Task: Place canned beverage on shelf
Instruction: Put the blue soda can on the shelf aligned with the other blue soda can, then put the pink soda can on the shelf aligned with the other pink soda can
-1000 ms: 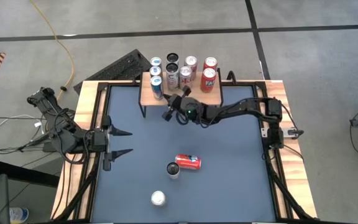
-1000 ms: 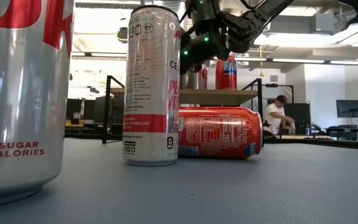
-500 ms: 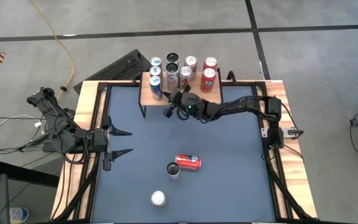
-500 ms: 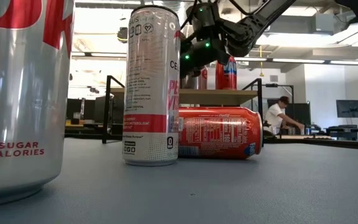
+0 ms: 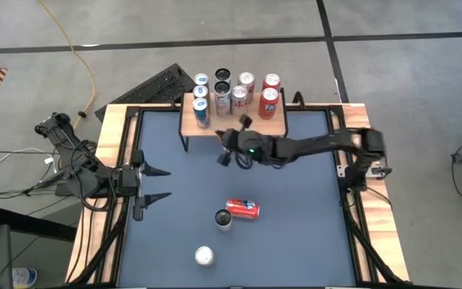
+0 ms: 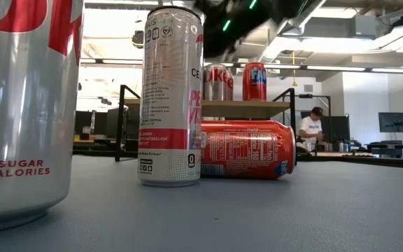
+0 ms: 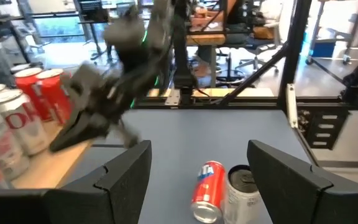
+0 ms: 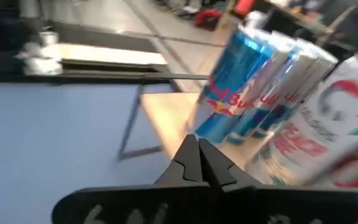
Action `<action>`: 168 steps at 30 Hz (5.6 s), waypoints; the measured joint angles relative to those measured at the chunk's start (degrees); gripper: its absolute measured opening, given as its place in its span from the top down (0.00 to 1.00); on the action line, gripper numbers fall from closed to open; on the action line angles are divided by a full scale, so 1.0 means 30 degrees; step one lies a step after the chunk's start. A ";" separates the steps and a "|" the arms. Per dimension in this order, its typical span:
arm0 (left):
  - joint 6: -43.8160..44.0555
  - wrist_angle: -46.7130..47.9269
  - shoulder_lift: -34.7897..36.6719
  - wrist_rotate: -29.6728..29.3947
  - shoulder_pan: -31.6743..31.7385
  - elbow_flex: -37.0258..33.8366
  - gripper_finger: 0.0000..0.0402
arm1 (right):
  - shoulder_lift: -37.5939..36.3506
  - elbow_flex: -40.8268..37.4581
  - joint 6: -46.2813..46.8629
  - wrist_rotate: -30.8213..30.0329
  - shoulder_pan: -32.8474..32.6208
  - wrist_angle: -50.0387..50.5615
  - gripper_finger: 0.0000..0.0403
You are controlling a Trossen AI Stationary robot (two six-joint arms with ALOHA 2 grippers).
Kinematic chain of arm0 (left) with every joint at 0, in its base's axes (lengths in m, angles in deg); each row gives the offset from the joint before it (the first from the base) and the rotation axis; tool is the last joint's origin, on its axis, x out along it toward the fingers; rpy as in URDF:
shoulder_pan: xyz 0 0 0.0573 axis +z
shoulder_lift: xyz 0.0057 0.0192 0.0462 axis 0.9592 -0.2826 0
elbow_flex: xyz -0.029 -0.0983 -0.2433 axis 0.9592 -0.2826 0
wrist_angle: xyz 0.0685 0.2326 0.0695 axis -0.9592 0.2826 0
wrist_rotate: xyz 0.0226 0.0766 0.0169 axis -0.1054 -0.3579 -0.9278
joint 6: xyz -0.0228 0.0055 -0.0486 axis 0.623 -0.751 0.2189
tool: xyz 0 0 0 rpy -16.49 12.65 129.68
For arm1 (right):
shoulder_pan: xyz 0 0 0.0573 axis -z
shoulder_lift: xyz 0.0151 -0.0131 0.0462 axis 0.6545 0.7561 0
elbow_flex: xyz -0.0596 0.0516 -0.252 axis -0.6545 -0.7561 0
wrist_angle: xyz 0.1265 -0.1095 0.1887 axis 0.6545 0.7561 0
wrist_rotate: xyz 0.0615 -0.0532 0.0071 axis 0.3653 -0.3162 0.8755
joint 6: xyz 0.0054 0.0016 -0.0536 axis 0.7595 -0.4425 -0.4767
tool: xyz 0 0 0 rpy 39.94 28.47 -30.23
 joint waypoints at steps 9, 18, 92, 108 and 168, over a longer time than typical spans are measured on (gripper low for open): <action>-0.0147 0.0437 -0.0004 0.2681 -0.0007 0.0005 0.36 | -0.7557 0.0015 0.2923 0.2824 -0.4611 1.0799 1.00; -0.0146 0.0282 -0.0591 0.3926 0.0000 0.0000 0.36 | -0.8636 0.0021 0.3901 0.2547 -0.9748 1.0939 0.65; 0.0966 -1.0251 -1.5908 0.2719 0.3567 0.0051 0.23 | -0.5333 0.0007 1.0539 0.4314 -1.0620 1.0962 0.21; -0.1980 -0.6942 -1.5490 0.5710 0.3925 0.0073 0.31 | -0.5333 0.0007 1.0576 0.4313 -1.0620 1.1402 0.21; 0.0032 -0.8191 -1.5930 0.8339 0.5275 -0.0131 0.28 | -0.3322 -0.0020 1.1071 0.5355 -1.0532 1.0849 0.21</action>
